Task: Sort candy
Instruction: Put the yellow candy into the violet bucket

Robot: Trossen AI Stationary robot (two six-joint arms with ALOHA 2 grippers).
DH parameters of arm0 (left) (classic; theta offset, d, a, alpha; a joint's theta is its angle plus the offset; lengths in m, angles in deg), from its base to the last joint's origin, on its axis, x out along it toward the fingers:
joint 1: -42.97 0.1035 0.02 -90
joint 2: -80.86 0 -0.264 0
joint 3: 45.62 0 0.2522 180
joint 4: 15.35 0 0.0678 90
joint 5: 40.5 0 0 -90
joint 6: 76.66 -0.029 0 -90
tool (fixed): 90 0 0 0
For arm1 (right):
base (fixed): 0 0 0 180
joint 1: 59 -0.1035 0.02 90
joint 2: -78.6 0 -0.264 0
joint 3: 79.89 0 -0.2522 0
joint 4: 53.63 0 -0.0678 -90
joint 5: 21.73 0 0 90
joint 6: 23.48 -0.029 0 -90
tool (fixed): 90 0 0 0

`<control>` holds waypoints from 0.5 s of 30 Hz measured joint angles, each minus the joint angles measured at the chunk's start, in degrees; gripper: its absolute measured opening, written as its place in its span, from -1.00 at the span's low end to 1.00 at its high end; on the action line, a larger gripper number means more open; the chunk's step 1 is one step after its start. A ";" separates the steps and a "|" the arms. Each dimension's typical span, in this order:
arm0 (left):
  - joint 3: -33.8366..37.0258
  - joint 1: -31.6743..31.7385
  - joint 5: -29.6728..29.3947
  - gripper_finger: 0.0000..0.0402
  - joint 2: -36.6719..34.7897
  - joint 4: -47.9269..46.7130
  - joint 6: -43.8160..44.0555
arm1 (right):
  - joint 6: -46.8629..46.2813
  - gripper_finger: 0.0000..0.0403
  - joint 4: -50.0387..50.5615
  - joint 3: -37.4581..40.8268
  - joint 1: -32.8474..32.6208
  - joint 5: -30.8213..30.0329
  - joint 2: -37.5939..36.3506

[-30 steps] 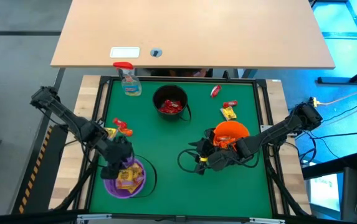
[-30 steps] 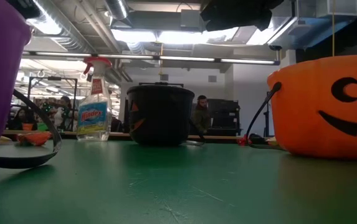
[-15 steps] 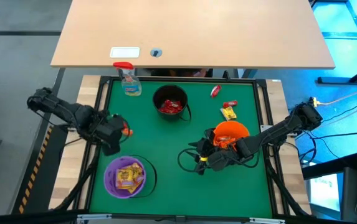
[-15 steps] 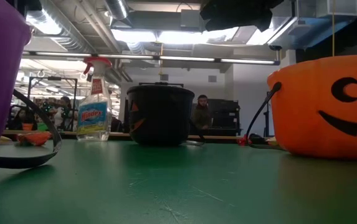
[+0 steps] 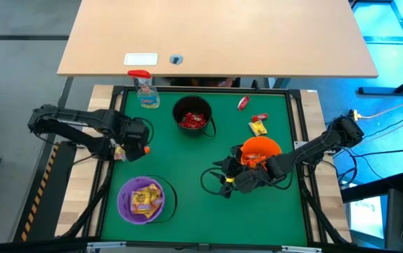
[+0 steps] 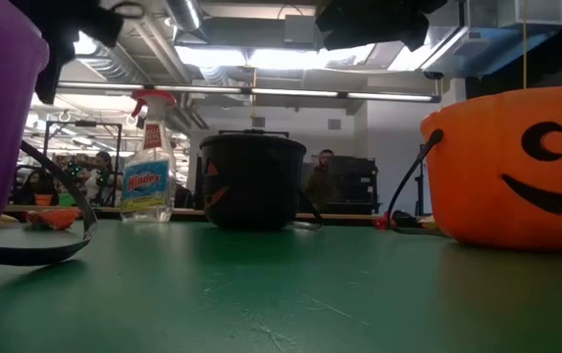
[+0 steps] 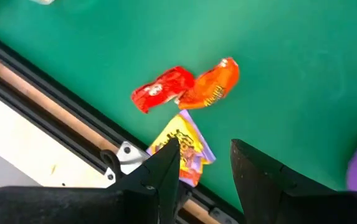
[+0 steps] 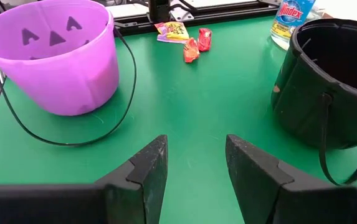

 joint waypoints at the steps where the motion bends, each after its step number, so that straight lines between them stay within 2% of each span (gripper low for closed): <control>1: 0.65 0.76 -0.11 -0.35 0.00 0.56 -0.52 | -0.02 -0.21 0.00 0.00 0.00 0.02 0.00; 15: 11.14 10.68 7.67 -0.35 0.02 4.66 -7.06 | -0.02 -0.21 -0.02 0.00 0.00 0.77 0.00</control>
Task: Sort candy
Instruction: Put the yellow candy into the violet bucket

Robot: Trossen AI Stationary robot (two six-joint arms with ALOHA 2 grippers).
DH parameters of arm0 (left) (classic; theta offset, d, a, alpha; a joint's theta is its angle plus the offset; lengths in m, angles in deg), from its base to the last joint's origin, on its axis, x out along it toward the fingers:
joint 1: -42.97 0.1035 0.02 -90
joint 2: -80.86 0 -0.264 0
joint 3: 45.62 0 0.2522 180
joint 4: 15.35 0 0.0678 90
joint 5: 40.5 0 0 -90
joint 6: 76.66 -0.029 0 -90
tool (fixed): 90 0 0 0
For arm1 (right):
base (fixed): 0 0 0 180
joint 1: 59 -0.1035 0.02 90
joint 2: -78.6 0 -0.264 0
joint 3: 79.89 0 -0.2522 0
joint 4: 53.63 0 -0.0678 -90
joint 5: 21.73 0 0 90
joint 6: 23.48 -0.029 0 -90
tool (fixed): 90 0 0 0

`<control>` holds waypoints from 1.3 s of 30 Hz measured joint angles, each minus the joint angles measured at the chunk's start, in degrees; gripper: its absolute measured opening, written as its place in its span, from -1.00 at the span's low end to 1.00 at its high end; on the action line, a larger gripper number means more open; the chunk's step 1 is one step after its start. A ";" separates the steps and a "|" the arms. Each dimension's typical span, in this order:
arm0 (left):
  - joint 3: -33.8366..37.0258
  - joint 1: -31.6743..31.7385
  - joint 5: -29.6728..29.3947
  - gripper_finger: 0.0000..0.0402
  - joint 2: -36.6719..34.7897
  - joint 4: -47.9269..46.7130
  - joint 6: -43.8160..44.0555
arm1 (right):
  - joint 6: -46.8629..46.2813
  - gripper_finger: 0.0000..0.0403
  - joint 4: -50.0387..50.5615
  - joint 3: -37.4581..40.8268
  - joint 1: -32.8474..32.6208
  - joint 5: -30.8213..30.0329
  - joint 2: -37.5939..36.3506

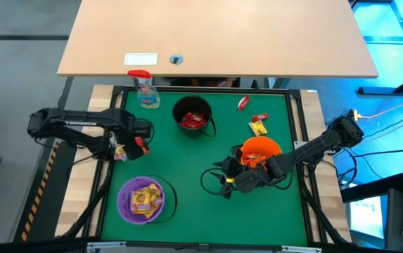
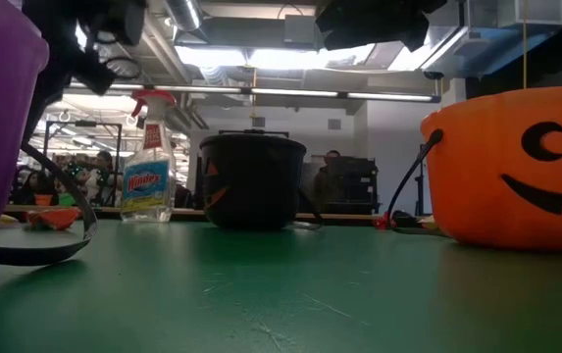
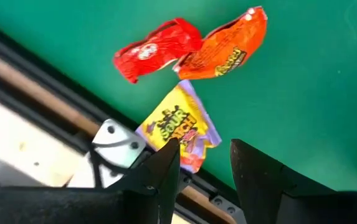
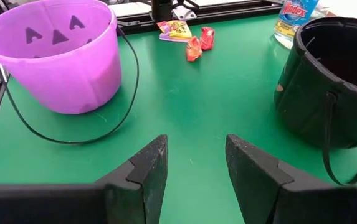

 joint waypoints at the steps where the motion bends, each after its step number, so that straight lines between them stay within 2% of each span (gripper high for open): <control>1: 0.74 0.62 0.83 -0.35 0.00 0.91 -0.81 | 0.00 -0.21 0.00 0.00 0.00 0.11 0.00; 4: 2.59 2.46 3.31 -0.35 0.00 2.36 -3.74 | 0.00 -0.21 -0.02 0.00 0.00 0.12 0.00; 11: 3.51 5.84 4.16 -0.35 0.00 2.37 -9.51 | 0.00 -0.21 -0.02 0.00 0.00 0.11 0.00; 19: 3.51 7.64 5.71 -0.34 0.00 0.32 -11.32 | 0.00 -0.21 -0.02 0.00 0.00 0.06 0.00; 28: 3.51 7.62 6.38 -0.07 3.22 0.65 -16.63 | 0.00 -0.21 -0.04 0.00 0.00 -0.11 0.00; 32: 3.51 7.62 6.23 0.05 6.04 -2.88 -18.58 | 0.00 -0.21 -0.04 0.00 0.00 -0.11 0.00; 39: 3.51 7.62 4.69 0.11 10.08 -5.63 -23.49 | 0.00 -0.21 -0.02 0.00 0.00 -0.15 0.00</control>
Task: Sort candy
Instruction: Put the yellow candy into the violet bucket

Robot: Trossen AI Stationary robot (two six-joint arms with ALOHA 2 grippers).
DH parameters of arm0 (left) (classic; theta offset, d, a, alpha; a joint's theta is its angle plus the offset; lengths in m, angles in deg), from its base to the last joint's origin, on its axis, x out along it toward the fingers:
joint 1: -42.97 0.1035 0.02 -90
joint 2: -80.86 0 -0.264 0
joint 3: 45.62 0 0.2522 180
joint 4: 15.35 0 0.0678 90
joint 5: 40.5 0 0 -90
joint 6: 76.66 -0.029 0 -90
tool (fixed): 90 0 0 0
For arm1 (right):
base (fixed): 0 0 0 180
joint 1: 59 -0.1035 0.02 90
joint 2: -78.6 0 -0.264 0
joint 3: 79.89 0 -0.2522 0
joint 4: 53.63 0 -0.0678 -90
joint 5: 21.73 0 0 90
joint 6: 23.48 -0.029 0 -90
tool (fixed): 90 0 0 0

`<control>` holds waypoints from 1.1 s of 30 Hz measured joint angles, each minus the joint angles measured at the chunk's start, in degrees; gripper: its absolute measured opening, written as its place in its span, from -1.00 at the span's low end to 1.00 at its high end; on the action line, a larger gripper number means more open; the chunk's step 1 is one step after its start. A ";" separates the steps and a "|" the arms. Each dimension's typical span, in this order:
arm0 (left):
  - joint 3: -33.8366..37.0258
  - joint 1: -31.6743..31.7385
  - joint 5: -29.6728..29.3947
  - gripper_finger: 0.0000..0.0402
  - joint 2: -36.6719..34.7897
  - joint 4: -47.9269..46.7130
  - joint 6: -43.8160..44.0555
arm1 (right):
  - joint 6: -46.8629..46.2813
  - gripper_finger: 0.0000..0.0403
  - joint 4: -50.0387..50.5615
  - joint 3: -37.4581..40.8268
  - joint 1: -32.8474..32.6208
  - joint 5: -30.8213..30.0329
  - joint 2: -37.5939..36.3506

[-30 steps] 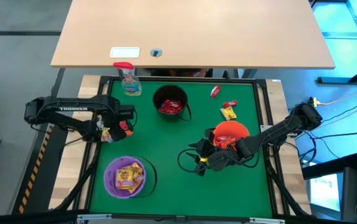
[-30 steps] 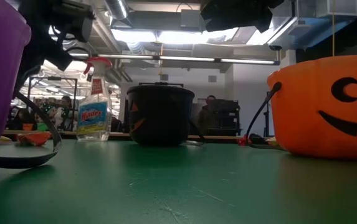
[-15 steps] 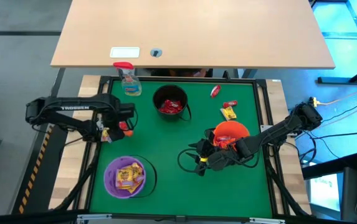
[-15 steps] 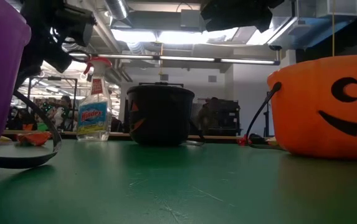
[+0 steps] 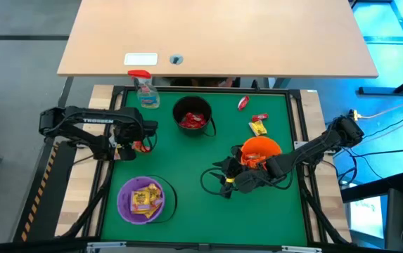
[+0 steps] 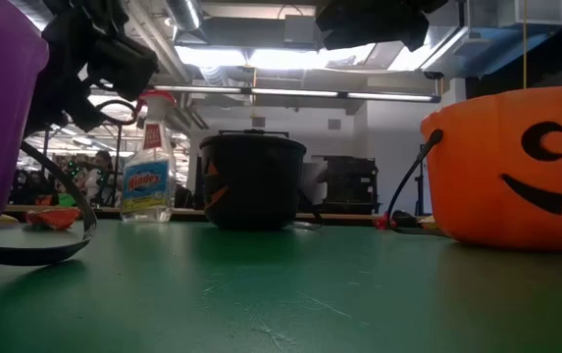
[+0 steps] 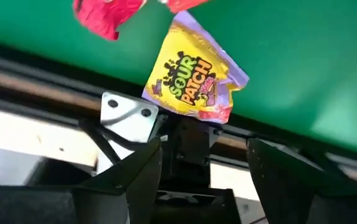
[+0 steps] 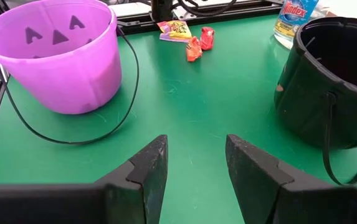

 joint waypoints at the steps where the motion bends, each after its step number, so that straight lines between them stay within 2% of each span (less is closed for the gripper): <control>1: 0.00 0.00 0.00 0.11 0.45 0.16 -1.87 | 0.02 -0.21 0.00 0.00 0.00 0.00 0.00; 8: -0.71 1.42 3.62 0.11 1.23 0.79 -8.99 | -0.20 -0.21 0.00 0.00 0.00 0.02 0.00; 11: -0.79 3.41 8.31 0.11 1.16 2.42 -2.93 | -0.21 -0.21 -0.01 0.00 0.00 -0.08 0.00; 14: -0.79 4.27 10.56 0.11 1.16 5.41 2.95 | -0.20 -0.21 0.02 0.00 0.00 -0.17 0.00; 17: -0.77 4.13 9.66 0.10 1.18 6.12 7.99 | -0.20 -0.21 0.13 0.00 0.00 -0.17 0.00; 23: 3.07 3.78 2.87 0.10 1.18 2.87 12.67 | -0.20 -0.21 0.50 0.00 0.00 0.52 0.00; 26: 3.33 2.17 1.48 0.10 1.44 4.22 7.95 | -0.20 -0.21 0.53 0.00 0.00 0.76 0.00; 33: 3.71 0.44 2.58 0.10 5.31 3.79 1.45 | -0.20 -0.21 0.48 0.00 0.00 0.74 0.00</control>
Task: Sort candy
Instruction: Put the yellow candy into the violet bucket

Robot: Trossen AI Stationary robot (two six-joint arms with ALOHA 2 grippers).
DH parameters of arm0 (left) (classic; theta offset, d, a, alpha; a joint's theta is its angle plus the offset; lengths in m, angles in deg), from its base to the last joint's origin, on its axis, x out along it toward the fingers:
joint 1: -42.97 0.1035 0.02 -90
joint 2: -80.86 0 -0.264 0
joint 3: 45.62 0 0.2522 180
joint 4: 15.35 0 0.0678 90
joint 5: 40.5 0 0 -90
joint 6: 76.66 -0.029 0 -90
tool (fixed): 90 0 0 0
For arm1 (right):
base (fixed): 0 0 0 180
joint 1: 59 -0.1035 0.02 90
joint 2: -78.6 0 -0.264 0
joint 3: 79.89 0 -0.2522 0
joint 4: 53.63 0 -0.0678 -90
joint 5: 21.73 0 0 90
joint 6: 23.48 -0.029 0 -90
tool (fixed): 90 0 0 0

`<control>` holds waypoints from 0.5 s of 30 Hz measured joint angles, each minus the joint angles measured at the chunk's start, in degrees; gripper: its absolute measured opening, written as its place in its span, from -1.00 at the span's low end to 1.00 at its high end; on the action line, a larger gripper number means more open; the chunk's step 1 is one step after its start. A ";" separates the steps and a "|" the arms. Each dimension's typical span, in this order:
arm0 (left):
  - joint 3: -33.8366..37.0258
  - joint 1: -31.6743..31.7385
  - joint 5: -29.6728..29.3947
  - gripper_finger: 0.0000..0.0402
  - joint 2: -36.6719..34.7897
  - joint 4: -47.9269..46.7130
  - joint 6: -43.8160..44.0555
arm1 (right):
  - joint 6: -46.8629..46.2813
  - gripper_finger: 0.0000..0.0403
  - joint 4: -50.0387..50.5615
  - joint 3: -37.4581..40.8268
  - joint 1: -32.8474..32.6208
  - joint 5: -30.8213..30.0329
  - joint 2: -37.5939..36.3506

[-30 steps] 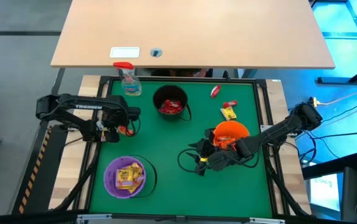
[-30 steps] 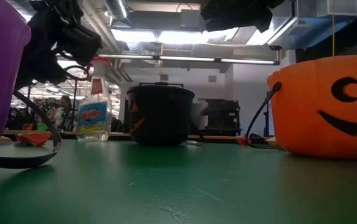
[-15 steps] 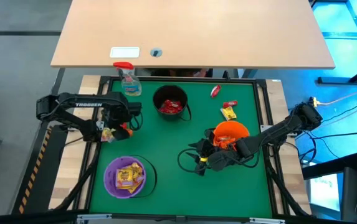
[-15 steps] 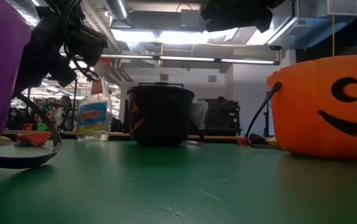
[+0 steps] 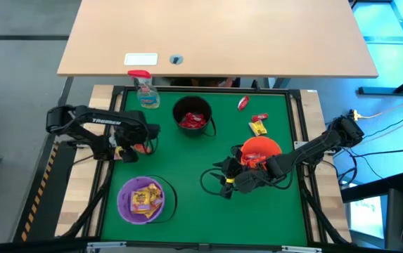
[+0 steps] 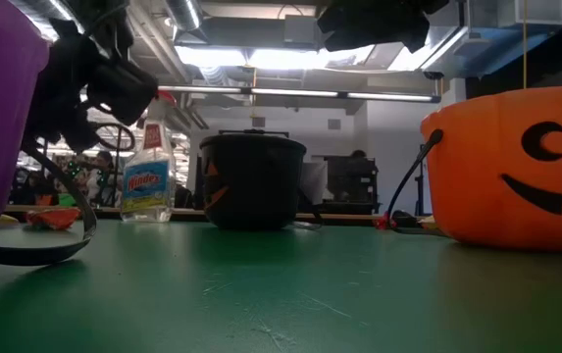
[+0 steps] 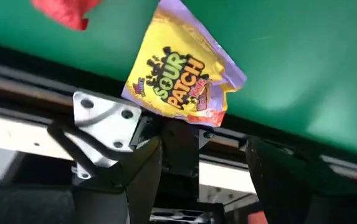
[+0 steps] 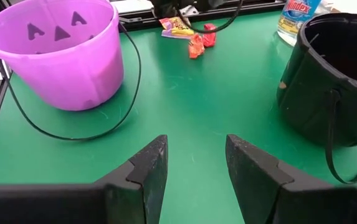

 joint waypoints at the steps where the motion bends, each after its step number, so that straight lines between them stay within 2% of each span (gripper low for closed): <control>1: 0.14 0.02 -0.07 0.10 0.84 0.56 -1.51 | 0.00 -0.21 -0.01 0.00 0.00 0.01 0.00; 15: 0.18 0.48 -0.48 0.10 12.43 1.08 -3.66 | 0.42 -0.21 0.07 0.00 0.00 0.15 0.00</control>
